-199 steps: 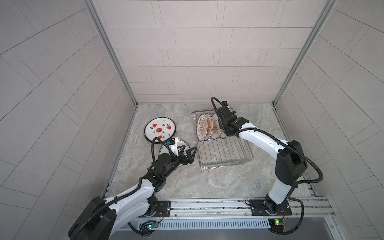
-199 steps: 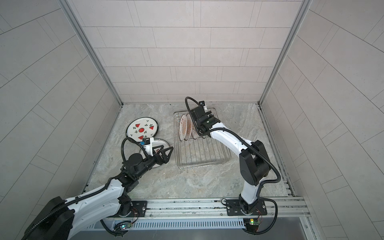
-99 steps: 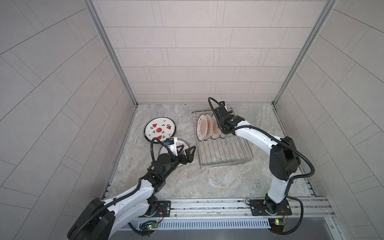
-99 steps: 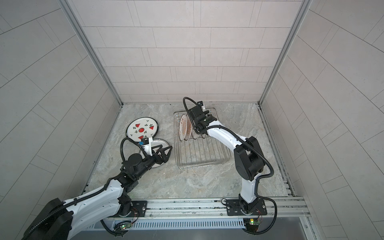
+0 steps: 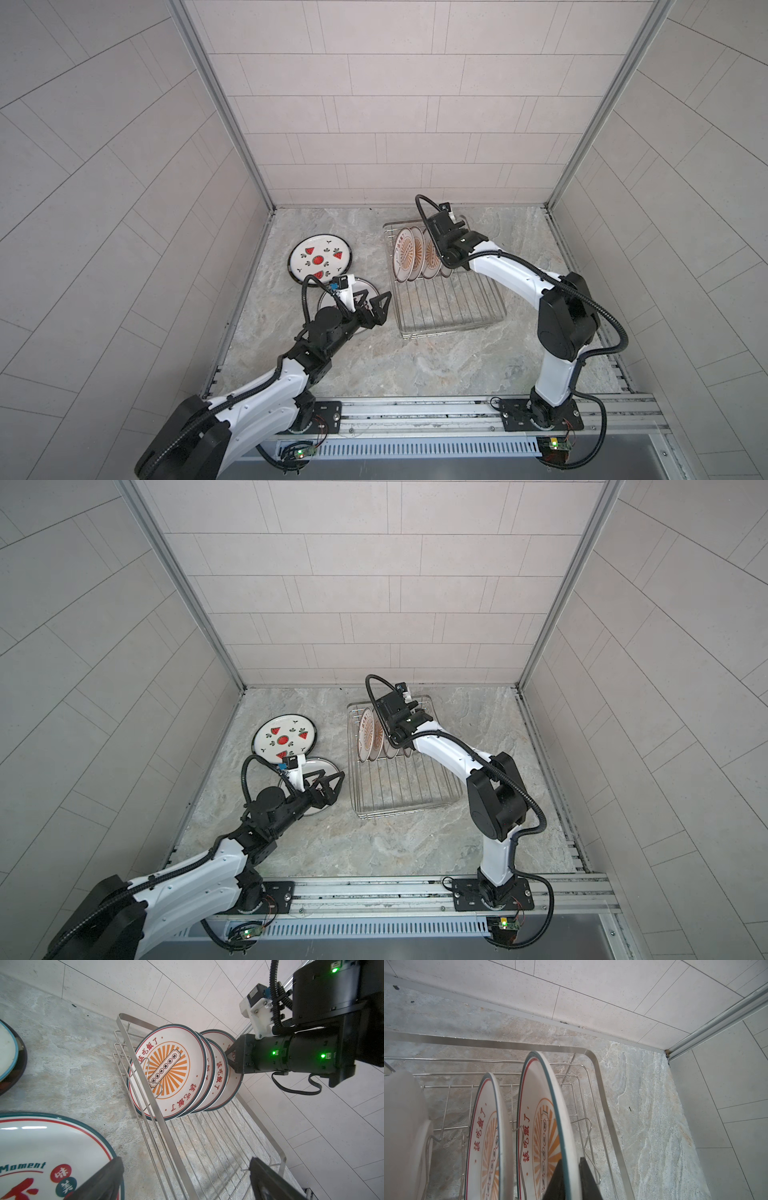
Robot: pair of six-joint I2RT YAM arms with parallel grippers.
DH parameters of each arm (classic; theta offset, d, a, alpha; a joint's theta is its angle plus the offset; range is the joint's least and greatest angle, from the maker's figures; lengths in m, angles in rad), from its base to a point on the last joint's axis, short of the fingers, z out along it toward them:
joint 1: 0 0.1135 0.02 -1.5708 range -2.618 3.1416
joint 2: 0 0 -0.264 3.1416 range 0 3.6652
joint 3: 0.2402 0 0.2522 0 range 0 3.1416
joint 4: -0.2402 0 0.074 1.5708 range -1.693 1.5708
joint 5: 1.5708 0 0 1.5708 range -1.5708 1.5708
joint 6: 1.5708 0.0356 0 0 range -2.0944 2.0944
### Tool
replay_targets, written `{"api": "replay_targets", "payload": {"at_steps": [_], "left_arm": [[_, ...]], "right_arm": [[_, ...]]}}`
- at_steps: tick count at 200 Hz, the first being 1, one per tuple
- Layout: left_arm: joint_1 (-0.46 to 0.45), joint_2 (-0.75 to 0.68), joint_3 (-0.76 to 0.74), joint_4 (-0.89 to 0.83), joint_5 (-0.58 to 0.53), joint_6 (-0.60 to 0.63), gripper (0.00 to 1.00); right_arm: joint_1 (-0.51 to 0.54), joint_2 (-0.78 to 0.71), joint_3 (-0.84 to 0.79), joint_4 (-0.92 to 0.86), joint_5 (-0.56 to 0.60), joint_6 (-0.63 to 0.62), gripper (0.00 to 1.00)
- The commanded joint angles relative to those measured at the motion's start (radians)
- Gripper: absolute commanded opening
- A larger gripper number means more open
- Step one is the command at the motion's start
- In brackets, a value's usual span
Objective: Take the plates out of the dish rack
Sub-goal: 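Lower the right gripper onto the rim of the farthest sunburst plate and close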
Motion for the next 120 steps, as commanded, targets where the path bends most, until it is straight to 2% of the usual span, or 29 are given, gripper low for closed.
{"api": "replay_targets", "payload": {"at_steps": [1, 23, 120], "left_arm": [[-0.005, 0.003, 0.004, 0.026, -0.016, -0.013, 1.0], [-0.005, 0.004, 0.003, 0.026, -0.02, -0.014, 1.0], [-0.004, 0.004, 0.003, 0.027, -0.022, -0.021, 1.0]], "right_arm": [[-0.002, 0.008, 0.024, -0.018, 0.035, 0.004, 0.15], [-0.002, 0.003, 0.021, -0.013, 0.036, 0.002, 0.12], [-0.001, -0.083, -0.029, 0.033, 0.032, -0.024, 0.12]]}}
